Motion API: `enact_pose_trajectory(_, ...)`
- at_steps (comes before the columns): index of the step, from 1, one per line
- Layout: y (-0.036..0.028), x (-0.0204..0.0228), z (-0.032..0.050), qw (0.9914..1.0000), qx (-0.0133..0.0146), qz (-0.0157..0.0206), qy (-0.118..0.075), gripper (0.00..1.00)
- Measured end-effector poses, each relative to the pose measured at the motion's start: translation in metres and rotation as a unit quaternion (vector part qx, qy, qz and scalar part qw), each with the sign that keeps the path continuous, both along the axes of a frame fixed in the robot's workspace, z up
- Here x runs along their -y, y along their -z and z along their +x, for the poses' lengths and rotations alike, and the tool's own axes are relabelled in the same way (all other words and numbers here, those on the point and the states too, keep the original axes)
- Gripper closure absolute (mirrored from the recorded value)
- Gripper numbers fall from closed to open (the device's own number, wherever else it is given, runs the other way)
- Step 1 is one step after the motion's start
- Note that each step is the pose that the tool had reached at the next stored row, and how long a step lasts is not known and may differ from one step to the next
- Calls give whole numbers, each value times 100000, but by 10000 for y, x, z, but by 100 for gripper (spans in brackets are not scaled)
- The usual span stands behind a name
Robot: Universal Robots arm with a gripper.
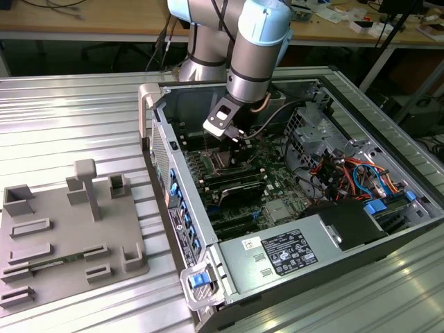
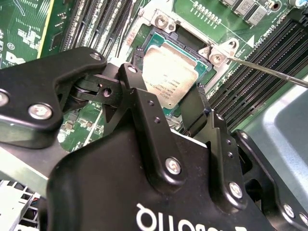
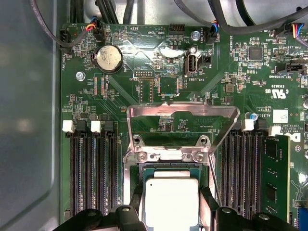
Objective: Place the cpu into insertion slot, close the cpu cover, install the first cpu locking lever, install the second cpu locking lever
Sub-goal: 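Place the cpu into insertion slot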
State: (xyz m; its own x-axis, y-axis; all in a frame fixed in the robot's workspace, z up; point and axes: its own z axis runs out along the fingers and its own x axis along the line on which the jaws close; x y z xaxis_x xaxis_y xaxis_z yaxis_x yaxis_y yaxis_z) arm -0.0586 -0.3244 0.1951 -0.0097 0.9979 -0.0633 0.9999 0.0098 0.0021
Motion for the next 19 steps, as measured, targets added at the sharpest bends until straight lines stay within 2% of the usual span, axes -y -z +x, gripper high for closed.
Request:
enact_pose_trajectory(8,0,0,1,100000,5,-21,-2,45)
enact_pose_trajectory(9,-1,1,1,100000,5,-35,-3,45)
enact_pose_trajectory(10,0,0,1,100000,7,10,1,39)
enact_pose_trajectory(19,0,-3,2,99999,5,34,407,39)
